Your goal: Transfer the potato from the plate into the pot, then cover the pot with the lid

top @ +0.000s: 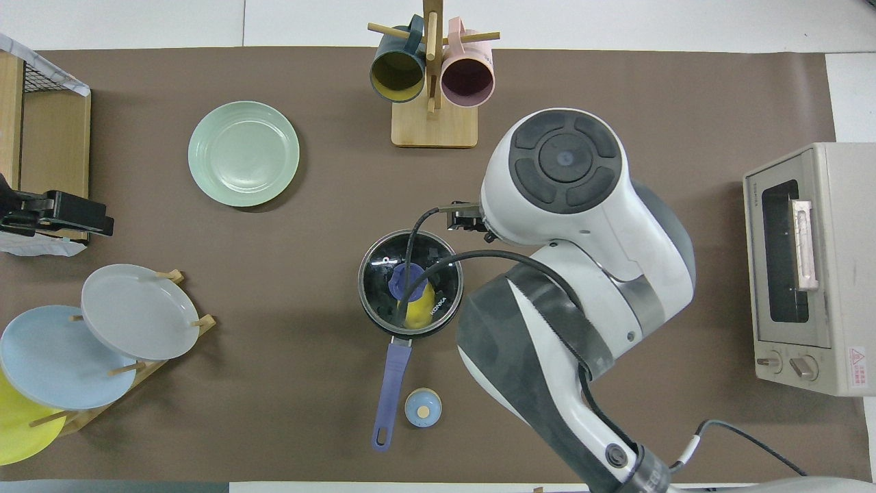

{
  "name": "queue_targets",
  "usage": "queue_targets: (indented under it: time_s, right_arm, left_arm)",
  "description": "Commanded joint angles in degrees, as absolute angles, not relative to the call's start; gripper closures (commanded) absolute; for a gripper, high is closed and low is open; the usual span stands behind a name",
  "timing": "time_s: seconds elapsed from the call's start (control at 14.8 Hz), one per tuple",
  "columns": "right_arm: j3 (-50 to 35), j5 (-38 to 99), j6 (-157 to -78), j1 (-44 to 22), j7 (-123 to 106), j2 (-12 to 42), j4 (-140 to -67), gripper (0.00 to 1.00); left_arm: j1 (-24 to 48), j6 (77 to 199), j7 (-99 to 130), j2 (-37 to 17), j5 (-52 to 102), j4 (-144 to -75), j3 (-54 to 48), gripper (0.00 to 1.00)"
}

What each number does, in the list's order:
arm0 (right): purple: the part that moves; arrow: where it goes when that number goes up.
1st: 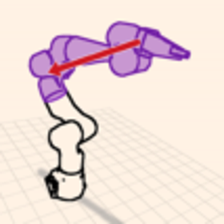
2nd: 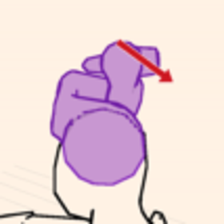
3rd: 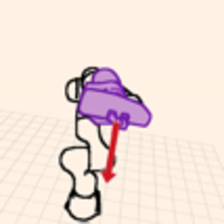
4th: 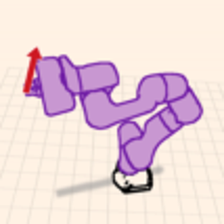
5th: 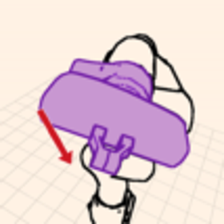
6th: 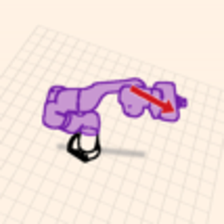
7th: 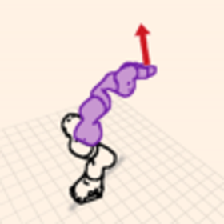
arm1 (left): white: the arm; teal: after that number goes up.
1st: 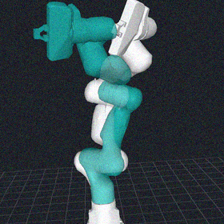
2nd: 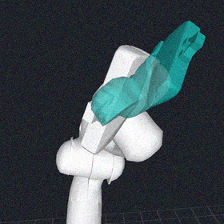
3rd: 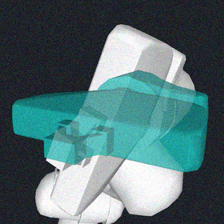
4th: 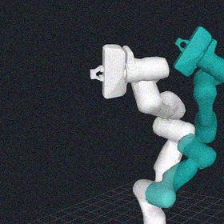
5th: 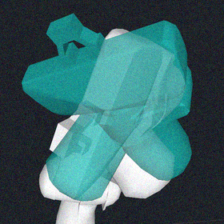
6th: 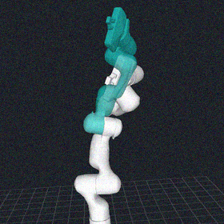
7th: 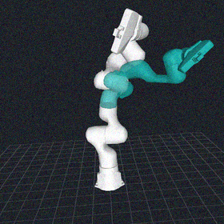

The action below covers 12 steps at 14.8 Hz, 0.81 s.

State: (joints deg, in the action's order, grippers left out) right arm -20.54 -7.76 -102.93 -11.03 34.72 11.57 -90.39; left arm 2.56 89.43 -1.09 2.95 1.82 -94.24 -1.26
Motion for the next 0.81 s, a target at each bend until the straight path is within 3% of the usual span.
queue_targets:
  time_s: [0.0,0.41,0.74]
  right_arm:
    - [-20.7,-6.6,-97.4,-9.9,32.3,8.2,-89.6,0.00]
    - [-20.4,-5.3,-87.4,3.6,8.6,1.5,-90.4,0.00]
    - [-10.6,-3.5,-86.8,-3.1,7.7,-3.8,-96.2,0.00]
  left_arm:
    - [1.7,88.4,-1.1,3.3,1.2,-93.9,-1.9,0.00]
    - [1.7,88.4,-1.1,3.3,1.2,-93.9,-1.9,0.00]
    - [1.7,88.4,-1.1,3.3,1.2,-93.9,-1.9,0.00]
